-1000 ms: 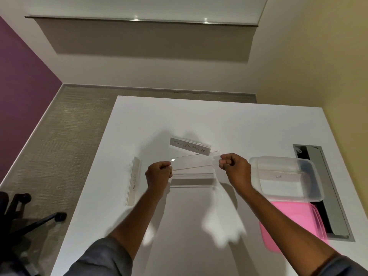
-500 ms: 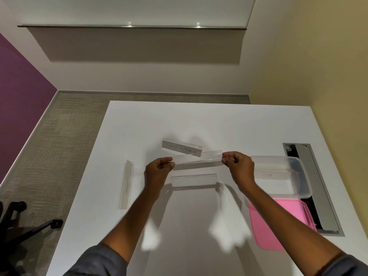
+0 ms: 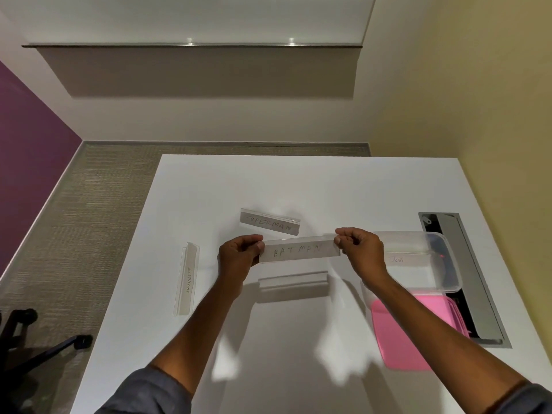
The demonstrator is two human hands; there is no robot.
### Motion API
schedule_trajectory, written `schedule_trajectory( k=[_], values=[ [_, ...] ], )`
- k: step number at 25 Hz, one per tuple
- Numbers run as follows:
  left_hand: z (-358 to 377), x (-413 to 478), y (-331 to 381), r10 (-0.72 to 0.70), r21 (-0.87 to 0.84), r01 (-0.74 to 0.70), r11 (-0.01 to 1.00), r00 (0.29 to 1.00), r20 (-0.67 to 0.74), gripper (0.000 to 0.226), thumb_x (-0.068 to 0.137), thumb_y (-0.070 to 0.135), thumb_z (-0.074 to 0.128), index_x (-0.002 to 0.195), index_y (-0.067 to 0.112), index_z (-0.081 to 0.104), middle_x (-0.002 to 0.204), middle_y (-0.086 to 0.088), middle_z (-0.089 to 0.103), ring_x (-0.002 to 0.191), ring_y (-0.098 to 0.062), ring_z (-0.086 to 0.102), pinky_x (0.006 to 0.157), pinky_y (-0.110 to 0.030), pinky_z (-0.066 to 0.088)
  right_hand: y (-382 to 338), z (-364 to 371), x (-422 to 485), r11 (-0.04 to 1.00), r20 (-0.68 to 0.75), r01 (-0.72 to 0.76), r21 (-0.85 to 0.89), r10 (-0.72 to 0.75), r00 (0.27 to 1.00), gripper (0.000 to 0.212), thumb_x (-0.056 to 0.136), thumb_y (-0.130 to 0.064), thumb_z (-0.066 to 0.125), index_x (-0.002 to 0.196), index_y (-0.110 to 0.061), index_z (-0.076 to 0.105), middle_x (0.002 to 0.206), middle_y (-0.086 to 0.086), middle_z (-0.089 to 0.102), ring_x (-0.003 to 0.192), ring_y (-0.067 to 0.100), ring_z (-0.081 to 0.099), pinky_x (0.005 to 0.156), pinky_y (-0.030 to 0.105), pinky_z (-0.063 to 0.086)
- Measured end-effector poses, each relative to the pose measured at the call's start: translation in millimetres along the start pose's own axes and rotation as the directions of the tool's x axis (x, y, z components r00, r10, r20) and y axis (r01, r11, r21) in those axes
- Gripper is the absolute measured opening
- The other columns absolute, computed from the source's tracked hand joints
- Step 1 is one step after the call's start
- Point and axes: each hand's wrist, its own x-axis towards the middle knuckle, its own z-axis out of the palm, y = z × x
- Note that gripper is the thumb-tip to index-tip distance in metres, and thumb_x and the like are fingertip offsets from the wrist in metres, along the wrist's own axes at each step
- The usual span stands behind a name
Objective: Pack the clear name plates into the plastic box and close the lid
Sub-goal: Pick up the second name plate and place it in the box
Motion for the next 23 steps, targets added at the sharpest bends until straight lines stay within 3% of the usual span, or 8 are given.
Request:
schedule_trajectory(
  k=[4, 8, 10, 15, 17, 20, 23],
  values=[
    [5.3, -2.6, 6.2, -0.036, -0.007, 0.036, 0.999, 0.999, 0.014, 0.021, 0.095, 0.001, 0.078, 0.115, 0.006, 0.081, 0.111, -0.015, 0.081, 0.106, -0.032, 0.079, 0.094, -0.043, 0.067, 4.2, -15.8, -0.9, 0.967, 0.143, 0.144, -0.210, -0.115, 0.983, 0.043, 0.079, -0.027, 0.092, 0.119, -0.027, 0.076, 0.114, -0.008, 0.070, 0.089, -0.002, 0.068, 0.085, 0.025, 0.056],
    [14.6, -8.7, 9.8, -0.042, 0.015, 0.042, 0.999, 0.998, 0.052, 0.019, 0.095, -0.001, 0.077, 0.112, 0.007, 0.081, 0.104, -0.011, 0.082, 0.103, -0.029, 0.080, 0.080, -0.030, 0.068, 12.4, -40.1, 1.5, 0.832, 0.437, 0.347, -0.433, -0.143, 0.888, 0.085, 0.063, -0.043, 0.100, 0.139, -0.037, 0.063, 0.141, -0.018, 0.053, 0.123, 0.004, 0.056, 0.099, 0.028, 0.051],
    [23.4, -14.2, 10.2, -0.049, 0.019, 0.048, 0.999, 0.995, 0.086, 0.021, 0.095, 0.000, 0.077, 0.114, 0.007, 0.081, 0.104, -0.013, 0.082, 0.103, -0.029, 0.080, 0.076, -0.027, 0.068, 17.5, -53.7, 0.1, 0.796, 0.511, 0.370, -0.479, -0.090, 0.855, 0.092, 0.060, -0.048, 0.099, 0.142, -0.043, 0.057, 0.136, -0.027, 0.055, 0.122, 0.000, 0.055, 0.094, 0.026, 0.049],
    [50.9, -27.5, 9.5, -0.057, 0.073, 0.045, 0.996, 0.984, 0.171, 0.026, 0.096, 0.001, 0.075, 0.122, 0.008, 0.078, 0.113, -0.017, 0.080, 0.109, -0.032, 0.078, 0.092, -0.040, 0.068, 32.3, -86.8, -9.4, 0.788, 0.504, 0.356, -0.502, -0.068, 0.861, 0.081, 0.059, -0.047, 0.097, 0.133, -0.044, 0.062, 0.105, -0.046, 0.057, 0.103, -0.022, 0.056, 0.073, 0.009, 0.044],
    [63.5, -32.3, 8.9, -0.051, 0.123, 0.024, 0.992, 0.976, 0.213, 0.025, 0.099, 0.004, 0.074, 0.123, 0.008, 0.078, 0.117, -0.016, 0.079, 0.114, -0.033, 0.077, 0.097, -0.045, 0.066, 38.9, -101.7, -12.2, 0.799, 0.480, 0.336, -0.498, -0.069, 0.874, 0.078, 0.059, -0.045, 0.098, 0.131, -0.041, 0.066, 0.106, -0.040, 0.062, 0.101, -0.013, 0.060, 0.079, 0.010, 0.046],
    [85.9, -39.5, 9.5, -0.008, 0.258, -0.064, 0.964, 0.963, 0.270, 0.017, 0.099, 0.017, 0.076, 0.115, 0.014, 0.081, 0.113, -0.010, 0.078, 0.114, -0.031, 0.076, 0.092, -0.045, 0.068, 49.3, -125.6, -13.3, 0.811, 0.460, 0.319, -0.491, -0.070, 0.885, 0.080, 0.059, -0.041, 0.099, 0.132, -0.035, 0.069, 0.115, -0.028, 0.069, 0.107, 0.004, 0.066, 0.094, 0.024, 0.055],
    [109.4, -44.9, 11.5, 0.063, 0.480, -0.246, 0.842, 0.929, 0.366, 0.031, 0.087, 0.039, 0.087, 0.114, 0.025, 0.079, 0.114, 0.001, 0.072, 0.103, -0.020, 0.075, 0.087, -0.036, 0.067, 56.4, -149.8, -12.0, 0.815, 0.435, 0.313, -0.487, -0.085, 0.897, 0.082, 0.059, -0.037, 0.102, 0.134, -0.031, 0.069, 0.125, -0.017, 0.074, 0.111, 0.003, 0.067, 0.096, 0.021, 0.054]
  ],
)
